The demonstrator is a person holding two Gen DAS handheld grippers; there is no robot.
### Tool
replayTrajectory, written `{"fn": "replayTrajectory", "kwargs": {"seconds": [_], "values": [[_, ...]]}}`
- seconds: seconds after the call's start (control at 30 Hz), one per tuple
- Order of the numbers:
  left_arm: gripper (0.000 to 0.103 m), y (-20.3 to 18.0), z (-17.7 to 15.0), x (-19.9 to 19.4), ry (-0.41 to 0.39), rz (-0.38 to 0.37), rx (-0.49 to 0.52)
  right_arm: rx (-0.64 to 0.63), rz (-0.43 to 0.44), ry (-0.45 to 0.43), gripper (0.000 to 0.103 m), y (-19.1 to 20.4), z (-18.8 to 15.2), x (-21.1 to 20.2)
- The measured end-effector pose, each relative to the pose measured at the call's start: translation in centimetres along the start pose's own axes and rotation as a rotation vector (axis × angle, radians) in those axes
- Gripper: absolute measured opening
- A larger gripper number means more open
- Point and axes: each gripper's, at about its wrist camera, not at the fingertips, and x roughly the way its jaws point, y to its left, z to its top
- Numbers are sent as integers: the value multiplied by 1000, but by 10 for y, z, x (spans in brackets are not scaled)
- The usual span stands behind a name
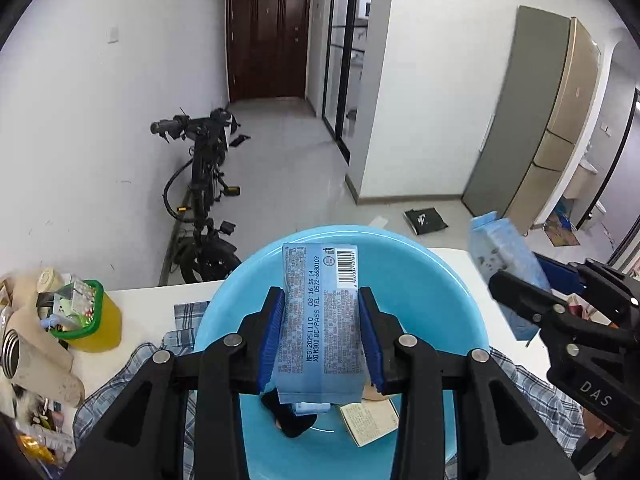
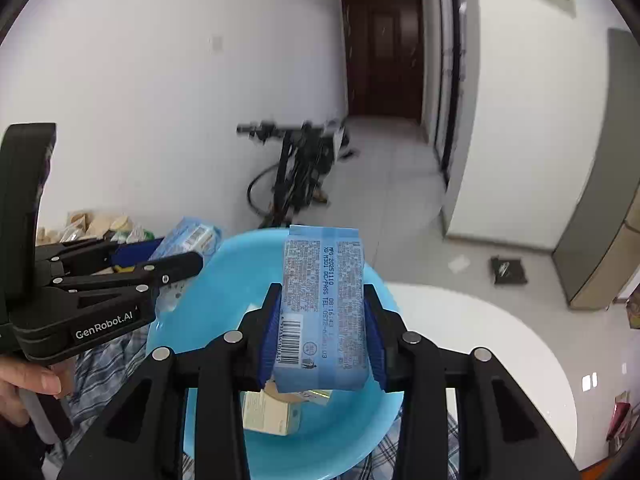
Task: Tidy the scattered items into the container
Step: 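Lower both held soap bars into the blue basin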
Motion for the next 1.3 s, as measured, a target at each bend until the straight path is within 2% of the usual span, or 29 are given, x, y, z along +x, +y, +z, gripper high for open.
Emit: {"fn": "replayTrajectory", "kwargs": {"seconds": [0.1, 0.23, 0.4, 0.87, 1.3], "values": [[39, 3, 9, 20, 94, -19, -11, -11, -13, 89, 36, -4, 7, 19], [39, 10, 15, 50, 218, -52, -70, 4, 15, 200, 36, -13, 6, 44], [39, 13, 18, 74, 271, -51, -80, 36, 59, 294, 36, -19, -5, 69], [39, 6, -3, 137, 370, -43, -85, 38, 72, 373, 36, -23, -23, 114], [39, 12, -15, 189, 433, -47, -121, 52, 68, 408, 36, -33, -33, 132]]}}
